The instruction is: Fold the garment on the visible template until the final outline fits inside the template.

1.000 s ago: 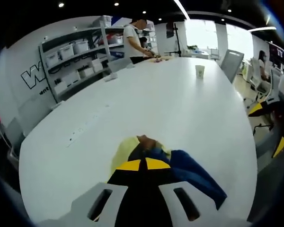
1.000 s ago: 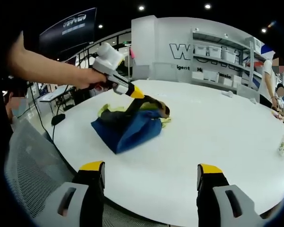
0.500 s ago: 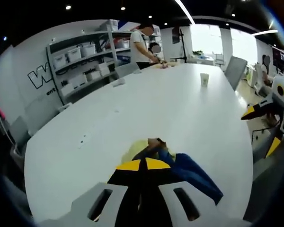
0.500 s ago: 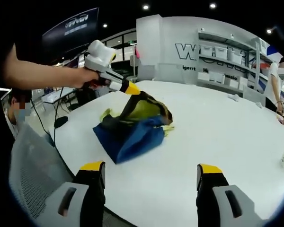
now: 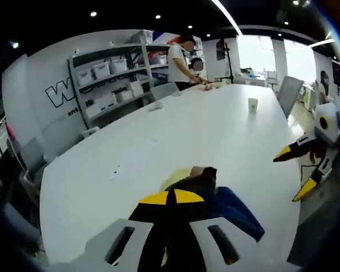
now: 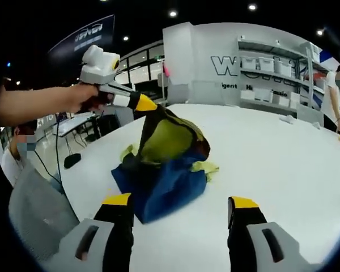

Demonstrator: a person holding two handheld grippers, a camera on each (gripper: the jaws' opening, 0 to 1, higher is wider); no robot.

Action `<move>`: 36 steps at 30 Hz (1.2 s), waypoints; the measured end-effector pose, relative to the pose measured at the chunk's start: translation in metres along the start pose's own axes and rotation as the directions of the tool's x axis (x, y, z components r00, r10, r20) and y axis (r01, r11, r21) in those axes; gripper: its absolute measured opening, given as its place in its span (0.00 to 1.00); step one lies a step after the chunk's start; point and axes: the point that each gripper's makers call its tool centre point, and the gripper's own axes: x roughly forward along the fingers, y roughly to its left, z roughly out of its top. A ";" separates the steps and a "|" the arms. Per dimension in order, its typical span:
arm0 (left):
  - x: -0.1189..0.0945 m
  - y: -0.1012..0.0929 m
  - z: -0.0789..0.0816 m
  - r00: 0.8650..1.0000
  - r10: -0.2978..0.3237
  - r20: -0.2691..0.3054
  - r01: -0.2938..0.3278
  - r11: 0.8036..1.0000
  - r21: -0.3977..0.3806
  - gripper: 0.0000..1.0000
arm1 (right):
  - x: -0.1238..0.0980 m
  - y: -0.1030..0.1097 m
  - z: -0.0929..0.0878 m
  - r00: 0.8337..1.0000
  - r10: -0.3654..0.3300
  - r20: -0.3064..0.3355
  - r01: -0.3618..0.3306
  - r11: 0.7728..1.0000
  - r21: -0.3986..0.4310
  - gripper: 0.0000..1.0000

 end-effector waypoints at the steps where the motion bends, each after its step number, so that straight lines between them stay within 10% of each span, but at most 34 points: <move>1: -0.002 0.001 0.000 1.000 0.003 0.001 -0.003 1.000 -0.003 0.02 | 0.004 0.001 0.001 1.000 0.001 0.002 -0.001 1.000 0.010 0.64; 13: -0.026 0.019 -0.003 0.999 0.052 0.003 -0.052 0.998 -0.020 0.02 | 0.059 0.006 0.004 1.000 -0.006 -0.004 0.006 0.999 0.039 0.50; 36: -0.052 0.049 0.015 0.992 0.123 0.033 -0.122 0.992 -0.026 0.02 | 0.110 0.036 0.010 0.998 0.047 -0.046 -0.057 0.963 -0.262 0.37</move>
